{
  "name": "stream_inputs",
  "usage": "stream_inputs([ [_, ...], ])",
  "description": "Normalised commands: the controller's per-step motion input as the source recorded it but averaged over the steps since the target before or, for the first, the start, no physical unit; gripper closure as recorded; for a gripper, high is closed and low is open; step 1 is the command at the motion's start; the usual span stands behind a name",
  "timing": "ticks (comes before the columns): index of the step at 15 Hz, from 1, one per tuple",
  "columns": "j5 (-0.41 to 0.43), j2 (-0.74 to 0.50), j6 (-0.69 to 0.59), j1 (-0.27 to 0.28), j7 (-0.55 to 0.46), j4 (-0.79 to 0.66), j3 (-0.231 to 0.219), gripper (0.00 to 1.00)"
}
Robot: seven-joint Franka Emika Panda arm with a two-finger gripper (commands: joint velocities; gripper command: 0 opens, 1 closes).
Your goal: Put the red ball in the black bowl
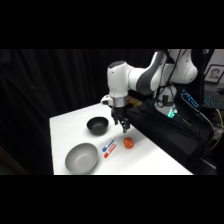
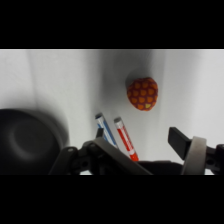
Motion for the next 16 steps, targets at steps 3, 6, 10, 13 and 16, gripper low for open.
stream_inputs([
  [3, -0.051, -0.03, 0.29, 0.082, 0.21, -0.18, 0.065, 0.0],
  [6, -0.085, 0.09, 0.32, 0.065, 0.19, -0.12, 0.04, 0.0],
  [10, -0.14, 0.21, 0.37, 0.071, 0.17, -0.05, 0.015, 0.0],
  [13, -0.159, 0.25, 0.34, 0.087, 0.19, 0.01, -0.041, 0.0],
  [16, -0.194, 0.19, 0.29, 0.135, 0.22, 0.02, -0.121, 0.0],
])
